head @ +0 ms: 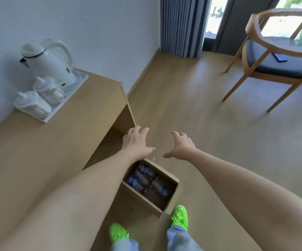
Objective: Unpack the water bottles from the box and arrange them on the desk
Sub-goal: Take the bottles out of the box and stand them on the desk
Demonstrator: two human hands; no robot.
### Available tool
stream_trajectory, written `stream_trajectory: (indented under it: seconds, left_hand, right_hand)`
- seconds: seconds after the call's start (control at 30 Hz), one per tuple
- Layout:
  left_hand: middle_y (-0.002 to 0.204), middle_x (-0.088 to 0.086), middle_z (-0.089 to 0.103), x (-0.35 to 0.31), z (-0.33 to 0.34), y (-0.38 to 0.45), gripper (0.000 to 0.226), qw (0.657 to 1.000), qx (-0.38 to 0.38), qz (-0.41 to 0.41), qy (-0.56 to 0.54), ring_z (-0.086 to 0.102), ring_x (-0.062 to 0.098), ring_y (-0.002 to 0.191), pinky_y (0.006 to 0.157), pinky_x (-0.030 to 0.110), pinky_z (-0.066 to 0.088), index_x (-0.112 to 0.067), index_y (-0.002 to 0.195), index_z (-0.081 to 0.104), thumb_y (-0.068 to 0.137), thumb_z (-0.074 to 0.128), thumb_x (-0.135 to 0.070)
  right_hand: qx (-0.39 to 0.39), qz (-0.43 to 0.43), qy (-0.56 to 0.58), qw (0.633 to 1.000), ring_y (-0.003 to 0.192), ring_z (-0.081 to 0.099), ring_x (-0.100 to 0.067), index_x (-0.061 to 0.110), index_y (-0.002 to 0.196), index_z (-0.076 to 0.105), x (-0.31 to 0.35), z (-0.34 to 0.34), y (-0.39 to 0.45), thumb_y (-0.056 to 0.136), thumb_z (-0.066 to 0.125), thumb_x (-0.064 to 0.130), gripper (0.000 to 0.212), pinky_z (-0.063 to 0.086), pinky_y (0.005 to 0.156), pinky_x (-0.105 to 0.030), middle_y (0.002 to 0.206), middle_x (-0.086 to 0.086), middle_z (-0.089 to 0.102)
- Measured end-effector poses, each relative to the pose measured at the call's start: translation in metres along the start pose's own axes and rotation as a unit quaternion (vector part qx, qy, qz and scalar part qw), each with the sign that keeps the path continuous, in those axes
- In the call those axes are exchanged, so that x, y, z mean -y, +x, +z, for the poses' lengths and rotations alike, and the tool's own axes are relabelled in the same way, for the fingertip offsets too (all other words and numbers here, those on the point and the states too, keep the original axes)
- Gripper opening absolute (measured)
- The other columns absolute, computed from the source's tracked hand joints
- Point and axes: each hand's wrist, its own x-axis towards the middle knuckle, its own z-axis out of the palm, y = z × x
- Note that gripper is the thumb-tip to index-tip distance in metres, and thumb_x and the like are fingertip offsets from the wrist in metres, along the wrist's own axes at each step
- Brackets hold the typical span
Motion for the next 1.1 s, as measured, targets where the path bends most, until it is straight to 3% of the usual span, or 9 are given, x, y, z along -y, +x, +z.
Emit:
stream_trajectory:
  seconds: [0.3,0.43,0.57,0.83,0.97,1.1]
  left_hand:
    - [0.153,0.005,0.027,0.037,0.121,0.046,0.081,0.995,0.096,-0.02,-0.015,0.023,0.026,0.14,0.111,0.043,0.032,-0.029,0.145,0.033,0.076,0.066,-0.058]
    - [0.152,0.004,0.027,0.069,0.202,0.069,0.081,0.989,0.143,-0.014,-0.02,0.024,0.025,0.139,0.109,0.04,0.033,-0.027,0.143,0.036,0.075,0.067,-0.057]
    - [0.15,0.003,0.03,0.106,0.29,0.089,0.077,0.984,0.18,0.0,-0.017,0.025,0.024,0.137,0.106,0.041,0.035,-0.028,0.139,0.04,0.074,0.069,-0.056]
    - [0.152,0.002,0.03,0.176,0.443,0.147,0.078,0.974,0.225,0.002,-0.003,0.022,0.024,0.14,0.109,0.043,0.034,-0.027,0.141,0.041,0.075,0.069,-0.056]
    - [0.15,0.004,0.033,0.191,0.507,0.184,0.075,0.971,0.217,0.087,0.043,0.024,0.025,0.139,0.114,0.041,0.028,-0.023,0.14,0.04,0.077,0.068,-0.053]
    - [0.146,0.003,0.039,0.195,0.555,0.21,0.069,0.953,0.213,0.197,0.093,0.028,0.029,0.137,0.114,0.042,0.026,-0.023,0.138,0.045,0.078,0.07,-0.045]
  right_hand:
    - [0.096,0.043,0.024,0.994,0.124,0.045,-0.033,0.026,0.147,0.027,-0.036,0.111,0.067,0.059,0.083,0.055,0.108,0.046,0.097,-0.045,0.137,-0.011,0.041]
    - [0.135,0.086,0.04,0.986,0.12,0.048,-0.031,0.022,0.138,0.037,-0.054,0.191,0.105,0.059,0.082,0.056,0.098,0.046,0.096,-0.042,0.129,-0.012,0.048]
    - [0.187,0.157,0.063,0.968,0.117,0.049,-0.033,0.022,0.139,0.036,-0.073,0.282,0.132,0.063,0.082,0.053,0.095,0.048,0.095,-0.042,0.127,-0.012,0.046]
    - [0.195,0.234,0.08,0.949,0.122,0.045,-0.034,0.019,0.138,0.035,-0.119,0.435,0.215,0.067,0.081,0.051,0.09,0.046,0.097,-0.044,0.132,-0.014,0.044]
    - [0.171,0.251,0.077,0.95,0.122,0.044,-0.035,0.017,0.131,0.04,-0.148,0.495,0.261,0.066,0.082,0.05,0.084,0.046,0.096,-0.045,0.131,-0.015,0.045]
    - [0.154,0.235,0.006,0.96,0.124,0.04,-0.037,0.019,0.142,0.034,-0.18,0.54,0.291,0.065,0.08,0.052,0.096,0.04,0.099,-0.047,0.134,-0.016,0.044]
